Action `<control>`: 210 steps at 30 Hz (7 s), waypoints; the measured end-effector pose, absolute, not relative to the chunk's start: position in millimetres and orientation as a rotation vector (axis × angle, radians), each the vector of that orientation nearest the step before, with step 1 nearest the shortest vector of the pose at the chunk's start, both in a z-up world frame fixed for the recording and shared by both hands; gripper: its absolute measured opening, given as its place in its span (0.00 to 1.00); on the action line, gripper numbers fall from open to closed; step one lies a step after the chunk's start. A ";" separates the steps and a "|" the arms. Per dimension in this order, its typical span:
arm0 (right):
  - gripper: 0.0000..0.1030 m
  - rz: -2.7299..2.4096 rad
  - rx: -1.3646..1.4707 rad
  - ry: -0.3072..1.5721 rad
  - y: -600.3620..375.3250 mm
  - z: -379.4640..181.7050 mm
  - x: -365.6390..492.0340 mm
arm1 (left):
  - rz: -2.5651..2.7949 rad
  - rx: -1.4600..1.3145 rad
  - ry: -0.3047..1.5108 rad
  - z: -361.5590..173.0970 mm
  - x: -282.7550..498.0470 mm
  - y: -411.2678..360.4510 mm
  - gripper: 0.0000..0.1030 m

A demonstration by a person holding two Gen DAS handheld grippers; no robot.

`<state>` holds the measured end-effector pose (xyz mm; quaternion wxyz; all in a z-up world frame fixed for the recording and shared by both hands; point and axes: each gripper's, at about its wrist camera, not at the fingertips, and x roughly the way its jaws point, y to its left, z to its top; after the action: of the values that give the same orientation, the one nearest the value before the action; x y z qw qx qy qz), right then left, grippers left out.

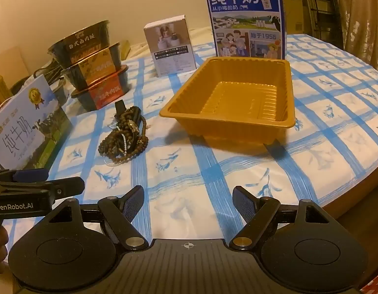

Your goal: Organize jewelry

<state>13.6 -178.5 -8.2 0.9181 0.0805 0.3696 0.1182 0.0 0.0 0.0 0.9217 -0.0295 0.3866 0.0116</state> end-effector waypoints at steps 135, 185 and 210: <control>0.20 -0.253 0.611 0.416 -276.8 -82.8 127.3 | 0.046 -0.045 0.798 -45.3 85.3 20.0 0.87; 0.06 -0.107 0.352 0.443 -301.3 -42.3 111.8 | -0.046 0.057 0.731 -50.7 119.6 -7.1 0.14; 0.06 -0.108 0.361 0.446 -304.7 -45.2 112.6 | -0.071 -0.150 0.744 -31.9 113.8 33.5 0.08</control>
<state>112.6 -304.7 -45.2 0.9576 0.1780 0.2201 -0.0532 113.8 33.5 -31.9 0.9282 -0.0730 0.3632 -0.0345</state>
